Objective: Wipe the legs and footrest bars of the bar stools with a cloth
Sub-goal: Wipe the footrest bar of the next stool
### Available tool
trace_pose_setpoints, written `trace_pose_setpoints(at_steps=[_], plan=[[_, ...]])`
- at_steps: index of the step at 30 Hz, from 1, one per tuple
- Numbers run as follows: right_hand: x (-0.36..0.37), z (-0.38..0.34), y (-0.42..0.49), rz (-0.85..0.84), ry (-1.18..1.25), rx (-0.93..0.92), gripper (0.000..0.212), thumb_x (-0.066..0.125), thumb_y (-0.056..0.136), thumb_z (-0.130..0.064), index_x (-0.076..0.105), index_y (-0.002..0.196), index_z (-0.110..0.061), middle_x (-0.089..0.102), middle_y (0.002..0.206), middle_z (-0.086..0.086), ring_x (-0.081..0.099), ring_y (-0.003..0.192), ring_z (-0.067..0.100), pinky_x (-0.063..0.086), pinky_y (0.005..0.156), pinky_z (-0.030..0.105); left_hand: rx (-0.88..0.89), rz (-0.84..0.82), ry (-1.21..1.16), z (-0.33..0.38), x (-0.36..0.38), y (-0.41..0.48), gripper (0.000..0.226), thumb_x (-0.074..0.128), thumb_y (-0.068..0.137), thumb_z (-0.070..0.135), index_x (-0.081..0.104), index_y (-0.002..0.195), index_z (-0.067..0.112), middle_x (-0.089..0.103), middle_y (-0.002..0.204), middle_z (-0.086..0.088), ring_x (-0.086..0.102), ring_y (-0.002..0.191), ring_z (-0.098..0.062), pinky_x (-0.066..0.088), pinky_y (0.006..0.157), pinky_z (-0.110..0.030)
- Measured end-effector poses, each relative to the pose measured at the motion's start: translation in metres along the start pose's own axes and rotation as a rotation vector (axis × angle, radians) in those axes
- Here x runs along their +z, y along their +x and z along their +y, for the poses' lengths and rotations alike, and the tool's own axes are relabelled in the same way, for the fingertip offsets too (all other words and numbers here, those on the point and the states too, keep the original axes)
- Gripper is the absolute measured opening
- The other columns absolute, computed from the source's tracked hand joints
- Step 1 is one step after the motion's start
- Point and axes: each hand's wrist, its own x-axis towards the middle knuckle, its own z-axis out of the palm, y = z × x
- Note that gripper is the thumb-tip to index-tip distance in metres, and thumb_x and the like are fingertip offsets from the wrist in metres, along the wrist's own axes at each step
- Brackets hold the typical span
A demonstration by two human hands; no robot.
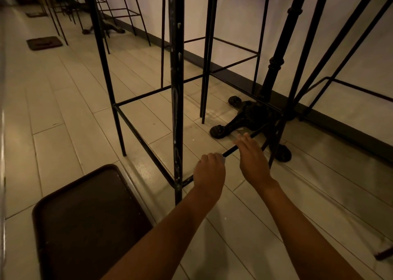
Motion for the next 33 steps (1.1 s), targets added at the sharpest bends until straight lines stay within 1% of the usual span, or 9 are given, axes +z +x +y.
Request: trace_pose_setpoints(at_steps=[2,6,9,12,13,15,18,27,33], plan=[[0.002,-0.003,-0.001,0.005,-0.035,0.017,0.054,0.045,0.08,0.018,0.044,0.131,-0.001,0.041,0.142,0.017,0.026,0.138,0.032,0.013,0.112,0.036,-0.022,0.046,-0.017,0.005,-0.005,0.003,0.013,0.072,0.075,0.027,0.071,0.072,0.014,0.061,0.057,0.002,0.057,0.05,-0.011,0.044,0.044,-0.018],[0.001,-0.004,-0.003,0.003,-0.068,0.005,0.058,0.043,0.081,0.016,0.039,0.135,-0.004,0.032,0.147,0.015,0.02,0.141,0.029,0.009,0.113,0.034,-0.003,0.038,-0.04,0.006,-0.007,0.008,0.016,0.078,0.069,0.025,0.069,0.07,0.012,0.061,0.057,0.0,0.057,0.049,-0.012,0.043,0.042,-0.019],[0.002,-0.004,-0.004,0.006,-0.064,0.014,0.057,0.041,0.082,0.015,0.04,0.135,-0.004,0.033,0.147,0.015,0.02,0.141,0.029,0.013,0.114,0.036,0.022,-0.048,-0.059,0.002,-0.008,0.007,0.028,0.05,0.083,0.024,0.067,0.064,0.013,0.057,0.052,0.002,0.054,0.044,-0.011,0.04,0.039,-0.019],[0.002,-0.006,-0.003,-0.005,-0.062,0.029,0.054,0.042,0.084,0.013,0.04,0.135,-0.003,0.033,0.147,0.016,0.02,0.141,0.029,0.015,0.115,0.038,0.03,0.016,0.002,-0.006,-0.016,-0.002,0.01,0.07,0.075,0.022,0.069,0.071,0.012,0.06,0.056,0.0,0.057,0.05,-0.014,0.043,0.044,-0.021],[0.002,-0.007,-0.003,-0.013,-0.063,0.031,0.052,0.043,0.085,0.012,0.04,0.135,-0.003,0.033,0.147,0.016,0.02,0.141,0.029,0.015,0.115,0.039,0.03,0.026,0.029,-0.009,-0.016,-0.009,0.015,0.076,0.071,0.021,0.069,0.081,0.011,0.063,0.064,-0.002,0.06,0.059,-0.016,0.047,0.052,-0.023],[0.002,-0.006,-0.003,-0.028,-0.059,0.033,0.048,0.042,0.088,0.007,0.04,0.135,-0.003,0.034,0.146,0.016,0.02,0.14,0.029,0.016,0.115,0.04,0.031,-0.062,0.054,-0.011,-0.022,-0.017,0.033,0.066,0.081,0.018,0.058,0.112,0.008,0.065,0.097,-0.008,0.057,0.094,-0.024,0.046,0.082,-0.032],[0.0,-0.005,-0.002,-0.039,-0.076,0.029,0.04,0.042,0.094,-0.003,0.041,0.134,-0.003,0.037,0.144,0.016,0.023,0.14,0.03,0.021,0.115,0.042,-0.014,-0.036,0.049,-0.007,-0.03,-0.018,0.036,0.045,0.093,0.011,0.043,0.128,0.005,0.039,0.136,-0.014,0.038,0.121,-0.029,0.032,0.101,-0.037],[-0.007,-0.01,0.0,-0.076,-0.152,0.027,0.042,0.045,0.091,-0.001,0.04,0.133,-0.002,0.036,0.145,0.017,0.023,0.139,0.03,0.019,0.116,0.041,0.021,-0.056,0.01,-0.007,-0.037,-0.02,0.039,0.032,0.097,0.005,0.031,0.136,-0.001,0.044,0.126,-0.017,0.041,0.117,-0.029,0.04,0.092,-0.032],[-0.012,-0.023,0.0,-0.118,-0.238,0.088,0.045,0.039,0.096,-0.011,0.028,0.14,-0.008,0.023,0.151,0.013,0.014,0.142,0.027,0.011,0.117,0.038,0.029,-0.144,0.08,-0.014,-0.052,-0.042,0.043,0.051,0.089,0.003,0.032,0.127,-0.002,0.046,0.122,-0.02,0.044,0.113,-0.031,0.048,0.082,-0.035]])
